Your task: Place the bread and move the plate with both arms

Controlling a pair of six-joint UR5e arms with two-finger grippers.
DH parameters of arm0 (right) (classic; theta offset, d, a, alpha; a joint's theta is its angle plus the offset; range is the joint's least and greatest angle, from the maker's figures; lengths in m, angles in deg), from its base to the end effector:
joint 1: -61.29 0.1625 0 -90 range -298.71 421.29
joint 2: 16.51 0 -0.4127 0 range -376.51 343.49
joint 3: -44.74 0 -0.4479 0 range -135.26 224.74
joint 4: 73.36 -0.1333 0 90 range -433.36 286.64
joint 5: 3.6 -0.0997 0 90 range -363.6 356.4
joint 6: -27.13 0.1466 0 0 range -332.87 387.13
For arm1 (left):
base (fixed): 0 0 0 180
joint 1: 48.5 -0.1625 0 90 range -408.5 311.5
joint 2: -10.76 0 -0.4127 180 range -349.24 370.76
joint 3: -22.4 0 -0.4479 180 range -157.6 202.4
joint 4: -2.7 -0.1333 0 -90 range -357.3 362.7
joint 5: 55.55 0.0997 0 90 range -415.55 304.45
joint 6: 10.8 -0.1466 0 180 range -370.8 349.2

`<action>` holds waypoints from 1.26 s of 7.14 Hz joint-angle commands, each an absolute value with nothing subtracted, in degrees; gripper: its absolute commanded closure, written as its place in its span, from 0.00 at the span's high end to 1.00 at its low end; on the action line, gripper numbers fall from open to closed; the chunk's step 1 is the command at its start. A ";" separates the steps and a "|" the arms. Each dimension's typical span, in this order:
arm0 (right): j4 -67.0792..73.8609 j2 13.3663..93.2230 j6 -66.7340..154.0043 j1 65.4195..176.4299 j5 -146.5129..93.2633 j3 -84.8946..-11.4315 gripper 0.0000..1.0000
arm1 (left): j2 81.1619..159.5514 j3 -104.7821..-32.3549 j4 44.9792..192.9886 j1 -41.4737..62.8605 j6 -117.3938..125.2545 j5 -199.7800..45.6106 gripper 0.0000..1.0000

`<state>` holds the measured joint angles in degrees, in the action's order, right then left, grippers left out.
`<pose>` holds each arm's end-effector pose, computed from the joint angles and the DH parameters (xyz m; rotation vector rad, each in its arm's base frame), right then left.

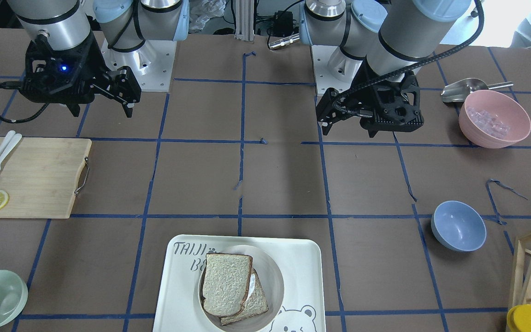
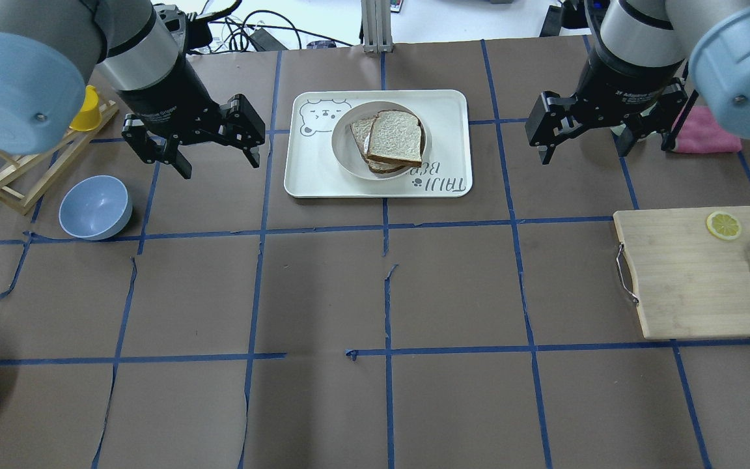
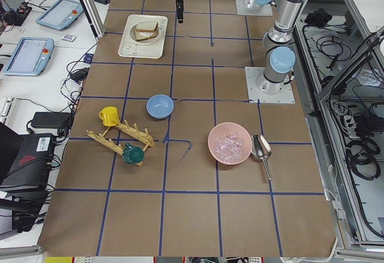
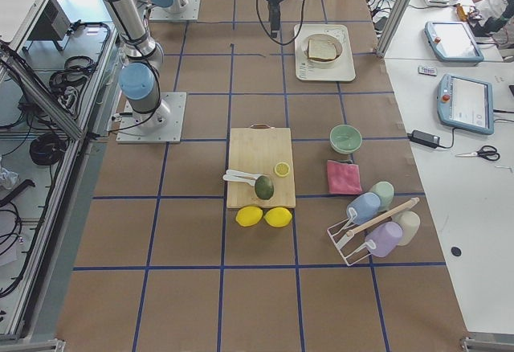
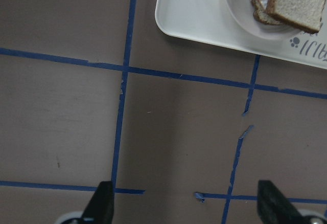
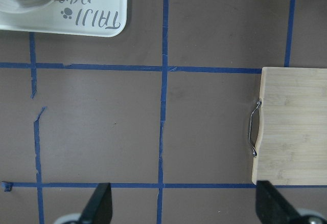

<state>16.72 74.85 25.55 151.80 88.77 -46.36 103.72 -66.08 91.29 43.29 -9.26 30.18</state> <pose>0.1320 -0.5375 0.4312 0.0563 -3.0997 0.0086 -0.1619 -0.5639 0.4171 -0.0067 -3.0671 -0.0041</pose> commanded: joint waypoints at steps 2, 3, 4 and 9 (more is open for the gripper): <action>16.82 74.89 25.38 151.73 88.60 -46.31 1.00 | 101.21 -65.31 89.10 43.26 -12.55 30.84 1.00; 16.82 74.98 25.46 151.73 87.72 -46.31 1.00 | 100.77 -65.31 89.19 43.26 -12.38 31.54 1.00; 16.82 75.16 25.38 151.73 87.63 -46.31 1.00 | 101.02 -65.75 89.01 43.26 -12.12 36.68 1.00; 14.27 75.68 21.77 151.91 87.37 -46.22 1.00 | 100.15 -66.81 86.55 43.26 -9.84 38.23 1.00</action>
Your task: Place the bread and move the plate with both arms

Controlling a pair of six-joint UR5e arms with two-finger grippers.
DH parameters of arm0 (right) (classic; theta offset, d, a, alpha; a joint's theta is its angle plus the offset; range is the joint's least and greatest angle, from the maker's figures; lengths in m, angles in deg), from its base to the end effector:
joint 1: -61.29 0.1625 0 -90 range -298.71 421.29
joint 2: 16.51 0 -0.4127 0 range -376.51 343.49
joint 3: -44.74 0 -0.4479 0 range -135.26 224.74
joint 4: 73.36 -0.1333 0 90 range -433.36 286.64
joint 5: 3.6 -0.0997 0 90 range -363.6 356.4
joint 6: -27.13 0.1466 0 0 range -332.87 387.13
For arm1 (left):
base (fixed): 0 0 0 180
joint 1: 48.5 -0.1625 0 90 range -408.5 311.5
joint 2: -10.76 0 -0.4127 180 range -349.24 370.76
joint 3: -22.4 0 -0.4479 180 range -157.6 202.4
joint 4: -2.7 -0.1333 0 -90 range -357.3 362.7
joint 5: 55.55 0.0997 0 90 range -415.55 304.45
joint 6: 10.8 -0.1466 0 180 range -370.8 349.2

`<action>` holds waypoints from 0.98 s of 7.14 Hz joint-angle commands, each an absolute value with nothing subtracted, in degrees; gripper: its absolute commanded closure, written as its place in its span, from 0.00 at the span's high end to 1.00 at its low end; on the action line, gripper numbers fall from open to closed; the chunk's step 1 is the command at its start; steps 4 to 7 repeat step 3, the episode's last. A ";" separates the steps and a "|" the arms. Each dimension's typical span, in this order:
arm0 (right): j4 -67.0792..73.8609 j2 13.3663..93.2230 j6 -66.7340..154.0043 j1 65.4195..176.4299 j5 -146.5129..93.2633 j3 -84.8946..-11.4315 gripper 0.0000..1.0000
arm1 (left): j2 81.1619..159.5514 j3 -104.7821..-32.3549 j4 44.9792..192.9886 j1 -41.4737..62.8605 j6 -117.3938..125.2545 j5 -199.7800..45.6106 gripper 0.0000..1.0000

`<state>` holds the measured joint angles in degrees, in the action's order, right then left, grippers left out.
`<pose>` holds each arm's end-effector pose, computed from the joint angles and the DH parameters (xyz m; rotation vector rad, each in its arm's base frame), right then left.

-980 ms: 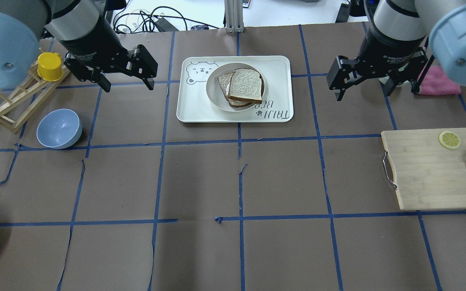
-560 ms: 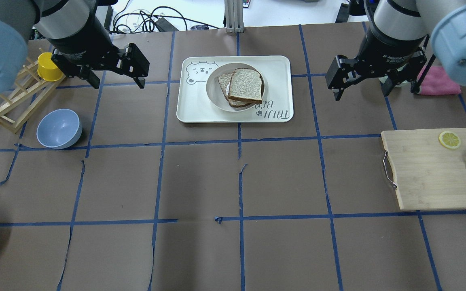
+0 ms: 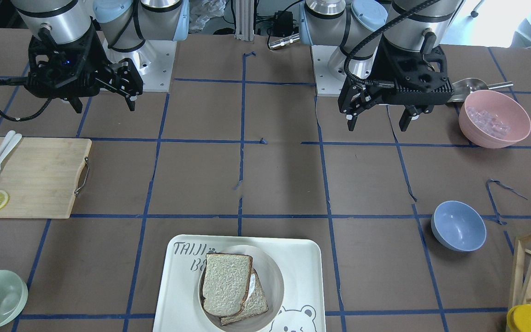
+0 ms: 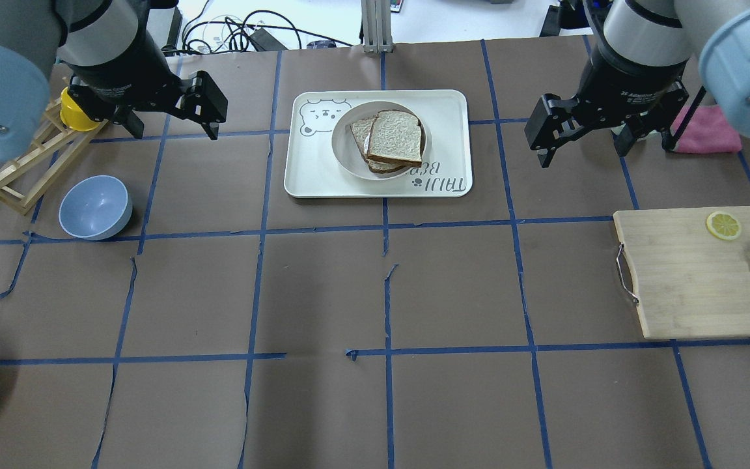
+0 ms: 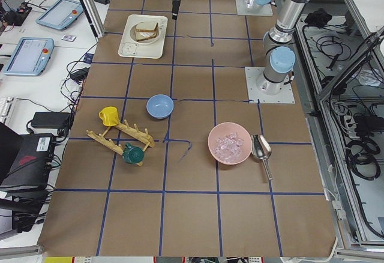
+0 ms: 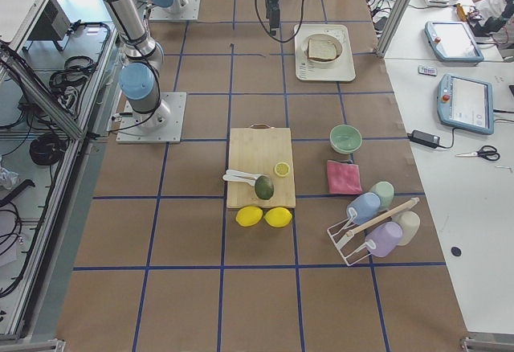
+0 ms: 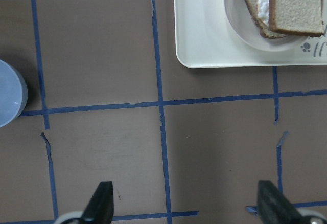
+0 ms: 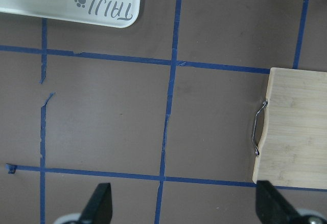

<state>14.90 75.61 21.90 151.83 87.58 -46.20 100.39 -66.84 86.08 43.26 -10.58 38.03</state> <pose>0.1353 -0.5295 0.4366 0.1573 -3.1174 -0.0166 -0.1414 -0.5596 0.4525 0.0348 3.0742 -0.2099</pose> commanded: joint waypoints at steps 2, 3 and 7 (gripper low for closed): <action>14.36 76.03 22.21 152.00 87.28 -45.78 1.00 | 99.89 -66.02 90.24 43.26 -9.83 37.88 1.00; 14.62 76.21 22.21 152.08 87.28 -45.78 1.00 | 99.88 -66.02 90.33 43.26 -9.83 37.62 1.00; 14.62 76.21 22.21 152.08 87.28 -45.78 1.00 | 99.88 -66.02 90.33 43.26 -9.83 37.62 1.00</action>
